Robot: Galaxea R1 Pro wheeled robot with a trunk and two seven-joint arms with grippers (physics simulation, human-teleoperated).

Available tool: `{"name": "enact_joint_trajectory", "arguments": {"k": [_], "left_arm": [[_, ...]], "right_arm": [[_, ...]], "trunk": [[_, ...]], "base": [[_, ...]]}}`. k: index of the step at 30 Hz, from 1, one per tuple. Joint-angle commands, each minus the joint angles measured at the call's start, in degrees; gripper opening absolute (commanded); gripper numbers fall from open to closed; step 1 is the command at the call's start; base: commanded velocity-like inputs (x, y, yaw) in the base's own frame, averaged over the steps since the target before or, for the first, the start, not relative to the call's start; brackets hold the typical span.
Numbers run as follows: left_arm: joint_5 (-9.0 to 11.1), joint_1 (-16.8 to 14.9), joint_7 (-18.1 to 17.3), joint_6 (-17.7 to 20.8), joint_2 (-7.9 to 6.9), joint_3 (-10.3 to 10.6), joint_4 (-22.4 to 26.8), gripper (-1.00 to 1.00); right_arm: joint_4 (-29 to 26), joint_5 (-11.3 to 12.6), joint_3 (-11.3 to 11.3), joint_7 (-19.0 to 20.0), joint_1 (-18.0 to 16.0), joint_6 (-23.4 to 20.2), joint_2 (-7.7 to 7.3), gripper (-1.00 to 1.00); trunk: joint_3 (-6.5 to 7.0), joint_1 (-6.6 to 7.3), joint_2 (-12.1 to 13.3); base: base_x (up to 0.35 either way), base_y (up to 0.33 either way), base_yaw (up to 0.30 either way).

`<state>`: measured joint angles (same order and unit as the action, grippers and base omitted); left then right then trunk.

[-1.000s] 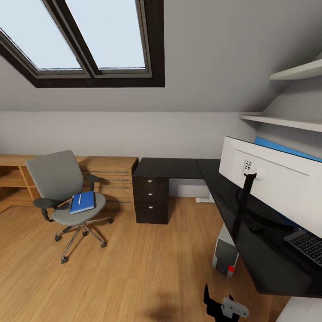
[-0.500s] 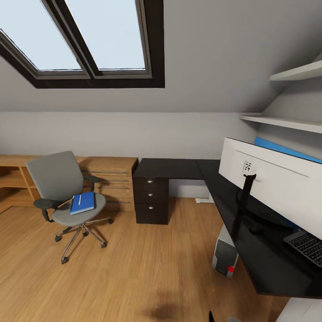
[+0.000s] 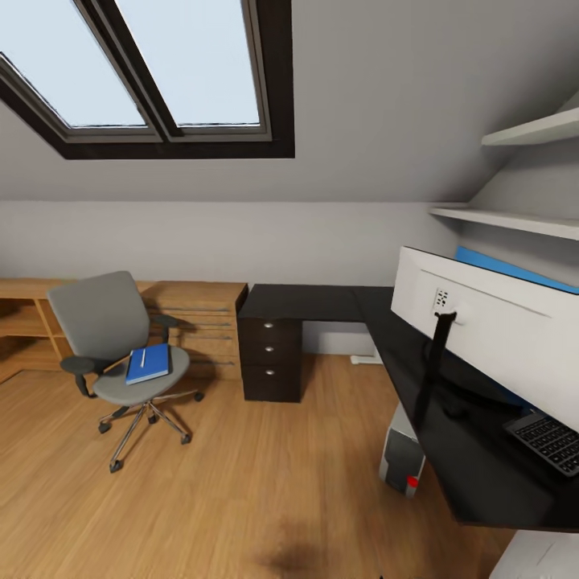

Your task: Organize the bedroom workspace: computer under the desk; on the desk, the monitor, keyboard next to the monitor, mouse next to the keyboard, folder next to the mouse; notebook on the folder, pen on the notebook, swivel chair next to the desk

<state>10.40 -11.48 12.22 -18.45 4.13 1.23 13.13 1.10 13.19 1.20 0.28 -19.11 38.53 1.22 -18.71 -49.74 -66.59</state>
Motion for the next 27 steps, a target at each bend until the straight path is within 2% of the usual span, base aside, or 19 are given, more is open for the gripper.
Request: {"name": "enact_joint_trajectory", "arguments": {"k": [1,14,22,27], "left_arm": [[0.3,0.0,0.1,-0.2,0.00,0.2,0.0,1.00],[0.3,0.0,0.2,-0.2,0.02,0.2,-0.1,1.00],[0.3,0.0,0.1,-0.2,0.00,0.2,-0.1,1.00],[0.4,0.0,0.1,-0.2,0.00,0.2,-0.1,1.00]], "right_arm": [[0.1,0.3,0.1,0.0,-0.1,0.2,0.03,1.00],[0.1,0.2,0.1,0.1,-0.1,0.3,0.10,1.00],[0.1,0.1,0.1,0.1,-0.1,0.3,0.07,1.00],[0.1,0.1,0.1,0.1,-0.1,0.3,0.10,1.00]], "trunk": [[-0.07,0.02,0.0],[-0.07,0.02,0.0],[-0.07,0.02,0.0],[-0.07,0.02,0.0]], "base": [[-0.206,-0.186,0.000],[-0.204,-0.261,-0.008],[-0.123,-0.318,-0.199],[-0.086,-0.226,-0.082]]}}
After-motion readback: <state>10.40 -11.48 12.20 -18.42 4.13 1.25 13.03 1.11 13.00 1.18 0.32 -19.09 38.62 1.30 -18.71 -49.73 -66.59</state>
